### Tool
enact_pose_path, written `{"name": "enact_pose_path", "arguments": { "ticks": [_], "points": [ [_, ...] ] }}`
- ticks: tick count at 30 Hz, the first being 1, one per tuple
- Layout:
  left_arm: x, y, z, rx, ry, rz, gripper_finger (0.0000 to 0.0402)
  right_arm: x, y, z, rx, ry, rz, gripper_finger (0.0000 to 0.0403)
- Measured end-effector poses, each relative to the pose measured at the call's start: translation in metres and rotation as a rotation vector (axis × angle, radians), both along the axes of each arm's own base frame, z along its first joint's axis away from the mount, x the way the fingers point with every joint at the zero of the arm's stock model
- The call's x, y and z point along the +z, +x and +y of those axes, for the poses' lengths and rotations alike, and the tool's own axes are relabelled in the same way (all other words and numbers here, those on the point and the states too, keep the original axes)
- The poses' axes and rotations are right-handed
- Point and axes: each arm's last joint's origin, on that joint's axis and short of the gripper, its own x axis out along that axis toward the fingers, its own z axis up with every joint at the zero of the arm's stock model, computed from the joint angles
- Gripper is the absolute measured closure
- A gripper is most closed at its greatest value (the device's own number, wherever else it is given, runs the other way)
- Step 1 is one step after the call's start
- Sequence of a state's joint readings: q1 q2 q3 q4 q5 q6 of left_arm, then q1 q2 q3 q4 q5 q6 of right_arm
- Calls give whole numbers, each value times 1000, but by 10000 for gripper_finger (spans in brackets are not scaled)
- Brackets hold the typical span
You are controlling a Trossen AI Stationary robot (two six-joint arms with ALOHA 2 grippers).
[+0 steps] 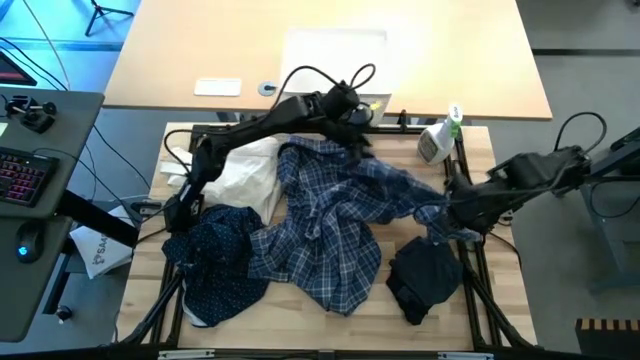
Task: Fold Laundry from Bin
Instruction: Fold the blue checkered long sleeve
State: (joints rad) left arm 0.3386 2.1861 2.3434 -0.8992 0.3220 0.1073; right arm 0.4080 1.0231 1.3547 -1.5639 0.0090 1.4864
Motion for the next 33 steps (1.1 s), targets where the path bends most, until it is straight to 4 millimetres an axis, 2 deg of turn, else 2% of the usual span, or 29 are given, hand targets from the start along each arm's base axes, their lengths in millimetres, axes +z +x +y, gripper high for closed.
{"name": "enact_pose_path", "arguments": {
  "ticks": [6, 10, 16, 19, 22, 25, 29, 33],
  "points": [
    [25, -54, -21, 7, -83, 260, 243, -35, 0, 1, 8, 26, 153, 370],
    [14, -75, -24, 48, -96, 473, 249, -47, -4, 0, -5, 30, 207, 316],
    [-1, -102, -23, 188, -119, 545, 250, -43, -13, -5, -6, 32, 162, 223],
    [-19, -119, -25, 295, -128, 561, 251, -37, -23, -10, -27, 10, 89, 193],
    [-38, -141, -28, 430, -183, 532, 250, -33, -28, -20, -118, -124, -31, 176],
    [-68, -158, -30, 540, -249, 514, 241, -33, -23, -29, -197, -241, -127, 168],
    [-109, -169, -31, 643, -311, 483, 221, -44, 4, -37, -151, -324, -222, 164],
    [-142, -169, -27, 686, -311, 449, 205, -68, 45, -52, -103, -398, -312, 164]
  ]
}}
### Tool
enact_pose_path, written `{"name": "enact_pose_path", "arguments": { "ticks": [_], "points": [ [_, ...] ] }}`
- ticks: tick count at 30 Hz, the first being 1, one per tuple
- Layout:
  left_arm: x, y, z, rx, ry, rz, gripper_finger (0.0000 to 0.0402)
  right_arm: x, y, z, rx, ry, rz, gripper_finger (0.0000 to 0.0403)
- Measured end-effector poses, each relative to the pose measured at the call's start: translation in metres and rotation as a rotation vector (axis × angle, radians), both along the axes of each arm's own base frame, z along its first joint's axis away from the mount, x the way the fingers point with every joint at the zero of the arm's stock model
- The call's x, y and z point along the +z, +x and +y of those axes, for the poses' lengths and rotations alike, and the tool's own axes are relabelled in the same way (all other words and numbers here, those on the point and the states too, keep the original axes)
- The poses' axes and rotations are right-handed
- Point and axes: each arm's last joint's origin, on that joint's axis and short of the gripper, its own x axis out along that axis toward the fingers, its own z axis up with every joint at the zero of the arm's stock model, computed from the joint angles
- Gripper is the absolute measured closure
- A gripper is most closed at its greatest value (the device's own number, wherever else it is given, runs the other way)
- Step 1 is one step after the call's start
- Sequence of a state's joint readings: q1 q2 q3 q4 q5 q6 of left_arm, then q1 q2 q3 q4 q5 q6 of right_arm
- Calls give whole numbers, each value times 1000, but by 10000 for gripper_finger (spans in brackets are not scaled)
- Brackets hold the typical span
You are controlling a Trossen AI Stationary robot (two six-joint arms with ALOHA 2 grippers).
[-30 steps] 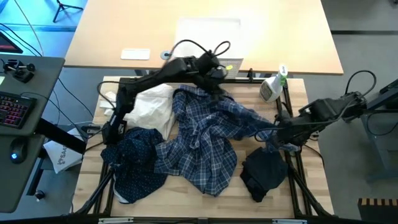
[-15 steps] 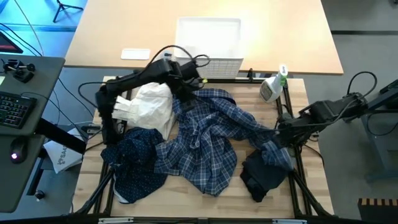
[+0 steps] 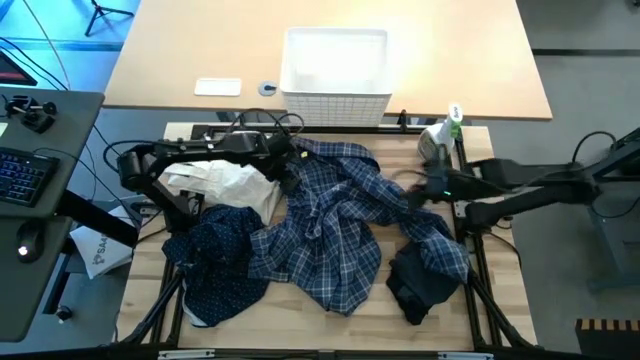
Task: Fold Laundry from Bin
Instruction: Fold the blue checkered long sleeve
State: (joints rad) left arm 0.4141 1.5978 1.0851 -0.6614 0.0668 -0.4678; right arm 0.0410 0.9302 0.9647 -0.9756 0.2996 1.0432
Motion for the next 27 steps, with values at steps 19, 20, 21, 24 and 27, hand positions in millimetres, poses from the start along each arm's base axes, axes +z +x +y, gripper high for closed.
{"name": "enact_pose_path", "arguments": {
  "ticks": [19, 20, 21, 24, 27],
  "points": [
    [11, 9, 3, -360, 294, 24, 392, -108, 73, -60, 152, -53, 292, 389],
    [24, 7, 0, -386, 321, 27, 396, -98, 69, -59, 138, -76, 313, 389],
    [38, 4, -3, -414, 347, 21, 399, -87, 66, -58, 126, -101, 328, 386],
    [86, -6, -15, -496, 430, -45, 399, -43, 52, -54, 122, -187, 360, 394],
    [137, -19, -28, -555, 480, -182, 401, 10, 34, -50, 164, -253, 313, 397]
  ]
}}
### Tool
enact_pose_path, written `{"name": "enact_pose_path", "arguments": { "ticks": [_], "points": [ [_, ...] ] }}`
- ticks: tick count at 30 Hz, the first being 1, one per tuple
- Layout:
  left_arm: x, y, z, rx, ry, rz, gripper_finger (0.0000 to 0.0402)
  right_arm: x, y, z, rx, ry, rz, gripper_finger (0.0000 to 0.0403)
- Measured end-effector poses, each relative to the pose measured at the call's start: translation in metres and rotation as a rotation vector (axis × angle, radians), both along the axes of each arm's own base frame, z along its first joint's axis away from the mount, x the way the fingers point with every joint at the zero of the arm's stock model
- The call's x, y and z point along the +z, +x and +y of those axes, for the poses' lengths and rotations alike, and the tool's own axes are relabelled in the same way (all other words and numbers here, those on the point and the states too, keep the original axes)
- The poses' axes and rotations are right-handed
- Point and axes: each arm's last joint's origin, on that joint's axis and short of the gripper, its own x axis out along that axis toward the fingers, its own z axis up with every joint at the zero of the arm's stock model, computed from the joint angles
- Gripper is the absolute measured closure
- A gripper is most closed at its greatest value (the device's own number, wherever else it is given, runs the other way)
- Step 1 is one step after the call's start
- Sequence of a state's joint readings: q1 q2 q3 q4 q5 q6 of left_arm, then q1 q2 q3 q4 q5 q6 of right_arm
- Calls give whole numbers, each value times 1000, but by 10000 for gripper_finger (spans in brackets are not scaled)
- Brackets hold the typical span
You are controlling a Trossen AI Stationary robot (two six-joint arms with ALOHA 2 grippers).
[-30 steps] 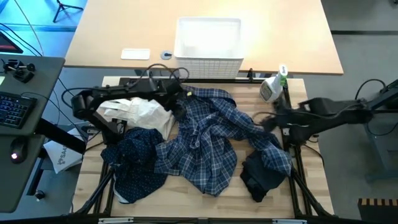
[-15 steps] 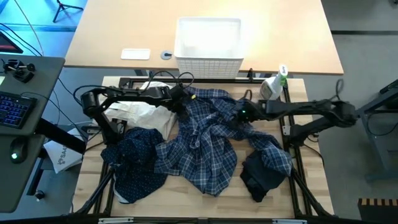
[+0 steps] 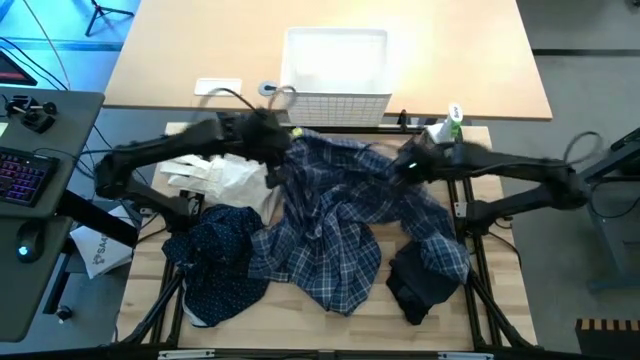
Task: Fold Laundry from Bin
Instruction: Fold the blue checkered long sleeve
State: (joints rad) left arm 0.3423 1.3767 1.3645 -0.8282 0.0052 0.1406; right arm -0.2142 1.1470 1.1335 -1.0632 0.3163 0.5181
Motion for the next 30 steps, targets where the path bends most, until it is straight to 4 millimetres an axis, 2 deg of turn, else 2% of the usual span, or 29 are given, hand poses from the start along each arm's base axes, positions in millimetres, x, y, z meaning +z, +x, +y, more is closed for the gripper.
{"name": "enact_pose_path", "arguments": {
  "ticks": [5, 10, 12, 15, 18, 20, 22, 27, 28, 30],
  "points": [
    [87, -28, -21, -151, -88, -301, 401, 86, -38, 13, 178, 37, -235, 400],
    [158, -54, -44, -395, -272, -561, 401, 165, -79, 36, 559, 206, -717, 400],
    [182, -62, -54, -498, -369, -640, 401, 194, -94, 44, 743, 220, -924, 401],
    [215, -73, -68, -631, -447, -738, 402, 239, -116, 55, 1037, 71, -1238, 401],
    [242, -81, -80, -745, -382, -867, 401, 273, -134, 63, 1293, -187, -1491, 402],
    [254, -86, -82, -755, -265, -942, 401, 285, -141, 63, 1262, -341, -1577, 402],
    [261, -92, -80, -667, -141, -979, 401, 290, -144, 59, 1078, -438, -1580, 402],
    [264, -100, -61, -286, 166, -973, 401, 286, -146, 44, 540, -571, -1354, 402],
    [265, -101, -59, -265, 179, -974, 401, 285, -146, 43, 496, -562, -1324, 402],
    [265, -102, -58, -304, 146, -983, 401, 285, -145, 44, 526, -515, -1308, 402]
  ]
}}
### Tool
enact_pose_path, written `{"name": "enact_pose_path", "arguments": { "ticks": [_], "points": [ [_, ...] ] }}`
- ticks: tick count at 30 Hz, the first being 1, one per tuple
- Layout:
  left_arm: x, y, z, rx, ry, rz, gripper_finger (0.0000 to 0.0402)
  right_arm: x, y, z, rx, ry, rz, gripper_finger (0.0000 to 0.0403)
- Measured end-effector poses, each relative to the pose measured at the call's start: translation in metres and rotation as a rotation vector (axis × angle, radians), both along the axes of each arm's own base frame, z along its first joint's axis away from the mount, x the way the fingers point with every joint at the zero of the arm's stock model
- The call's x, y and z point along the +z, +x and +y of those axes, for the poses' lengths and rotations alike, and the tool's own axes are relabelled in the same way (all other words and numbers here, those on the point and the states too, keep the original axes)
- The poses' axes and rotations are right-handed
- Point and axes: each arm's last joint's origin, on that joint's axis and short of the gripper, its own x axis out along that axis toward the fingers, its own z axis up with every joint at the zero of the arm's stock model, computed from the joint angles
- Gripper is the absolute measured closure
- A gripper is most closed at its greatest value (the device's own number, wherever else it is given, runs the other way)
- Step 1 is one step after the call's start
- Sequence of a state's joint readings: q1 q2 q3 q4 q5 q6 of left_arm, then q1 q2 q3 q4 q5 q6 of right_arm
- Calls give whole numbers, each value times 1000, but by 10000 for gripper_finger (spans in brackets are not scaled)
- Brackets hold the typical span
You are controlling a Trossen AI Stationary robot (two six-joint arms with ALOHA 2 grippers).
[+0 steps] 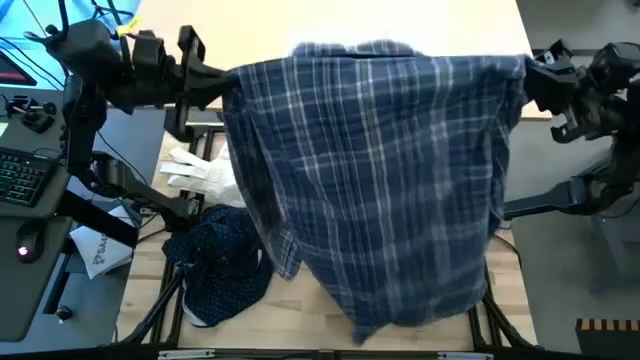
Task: Fold Laundry from Bin
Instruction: Fold the blue checkered long sleeve
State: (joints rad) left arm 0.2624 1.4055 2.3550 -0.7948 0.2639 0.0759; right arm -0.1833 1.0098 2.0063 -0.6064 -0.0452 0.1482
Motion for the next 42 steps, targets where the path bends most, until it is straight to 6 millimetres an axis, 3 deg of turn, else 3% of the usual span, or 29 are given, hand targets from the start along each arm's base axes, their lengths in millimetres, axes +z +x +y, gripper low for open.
{"name": "enact_pose_path", "arguments": {
  "ticks": [6, 9, 15, 20, 23, 27, 30, 35, 42],
  "points": [
    [10, -3, -18, -499, -52, -51, 401, 12, 20, 13, 656, -10, 47, 402],
    [19, -4, -32, -715, -78, -98, 401, 21, 33, 16, 872, -76, 26, 402],
    [43, -5, -55, -983, -128, -321, 401, 49, 59, 23, 1108, -185, -144, 402],
    [47, -3, -55, -960, -220, -367, 401, 64, 68, 28, 1172, -224, -201, 402],
    [47, -2, -46, -870, -250, -364, 401, 66, 63, 25, 1125, -232, -266, 402],
    [40, -1, -19, -684, -299, -275, 401, 67, 48, 14, 910, -167, -259, 402],
    [27, 1, 6, -497, -356, -157, 401, 54, 52, 0, 688, -11, -118, 402],
    [-13, 16, 58, -184, -466, 124, 401, 9, 76, -33, 231, 297, 241, 402],
    [-98, 50, 122, 218, -467, 678, 401, -78, 103, -85, -341, 582, 860, 402]
  ]
}}
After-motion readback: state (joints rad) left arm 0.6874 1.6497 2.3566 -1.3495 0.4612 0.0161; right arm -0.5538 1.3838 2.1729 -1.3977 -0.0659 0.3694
